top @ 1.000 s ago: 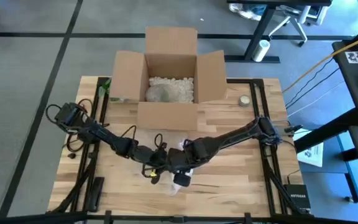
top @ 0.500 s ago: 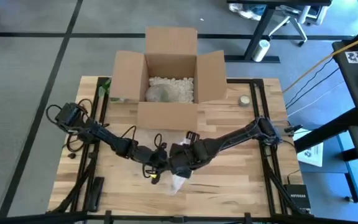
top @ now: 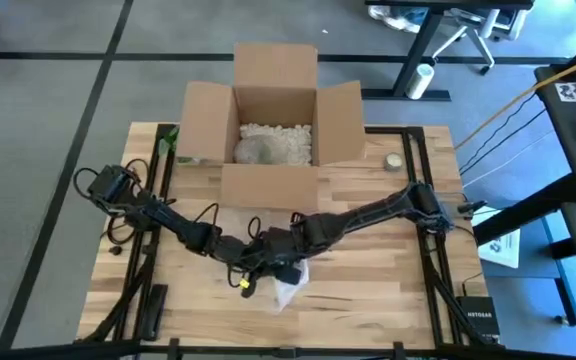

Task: Wrap mug
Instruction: Wrap the blue mug with the bubble wrap

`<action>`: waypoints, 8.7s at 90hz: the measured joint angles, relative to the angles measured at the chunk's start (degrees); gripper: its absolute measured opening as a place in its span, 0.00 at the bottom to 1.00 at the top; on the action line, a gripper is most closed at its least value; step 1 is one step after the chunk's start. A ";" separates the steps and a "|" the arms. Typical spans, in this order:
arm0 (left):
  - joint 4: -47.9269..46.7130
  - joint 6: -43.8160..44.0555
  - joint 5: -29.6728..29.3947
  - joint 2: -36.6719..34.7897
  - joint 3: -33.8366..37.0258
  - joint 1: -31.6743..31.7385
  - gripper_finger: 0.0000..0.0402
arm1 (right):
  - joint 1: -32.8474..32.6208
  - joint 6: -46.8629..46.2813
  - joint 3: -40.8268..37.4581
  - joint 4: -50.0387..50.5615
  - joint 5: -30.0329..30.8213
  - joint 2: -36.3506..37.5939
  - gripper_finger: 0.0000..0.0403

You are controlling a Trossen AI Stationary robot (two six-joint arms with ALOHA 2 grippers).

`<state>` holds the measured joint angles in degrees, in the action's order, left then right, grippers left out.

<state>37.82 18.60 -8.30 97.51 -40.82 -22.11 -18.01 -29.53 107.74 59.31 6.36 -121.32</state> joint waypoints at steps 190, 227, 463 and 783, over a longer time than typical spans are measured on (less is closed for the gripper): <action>-42.34 9.94 -13.68 -20.62 0.76 -9.32 0.00 | -3.14 -4.97 -8.76 -9.23 -4.83 0.51 0.00; -27.41 18.71 -19.64 -26.22 18.31 -14.23 0.00 | -2.57 -4.71 -9.62 -12.96 -4.95 0.51 0.00; -66.02 51.84 -9.00 -50.60 28.41 -8.59 0.06 | -2.59 -3.20 -9.63 -16.44 -4.49 0.47 0.00; -88.29 44.24 -21.39 -78.59 24.39 -13.01 0.00 | -27.78 -37.33 -69.93 -62.95 34.14 38.17 0.00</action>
<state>-50.47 62.84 -29.70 18.92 -16.43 -35.12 -45.79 -66.86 37.80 -3.64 40.50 -83.15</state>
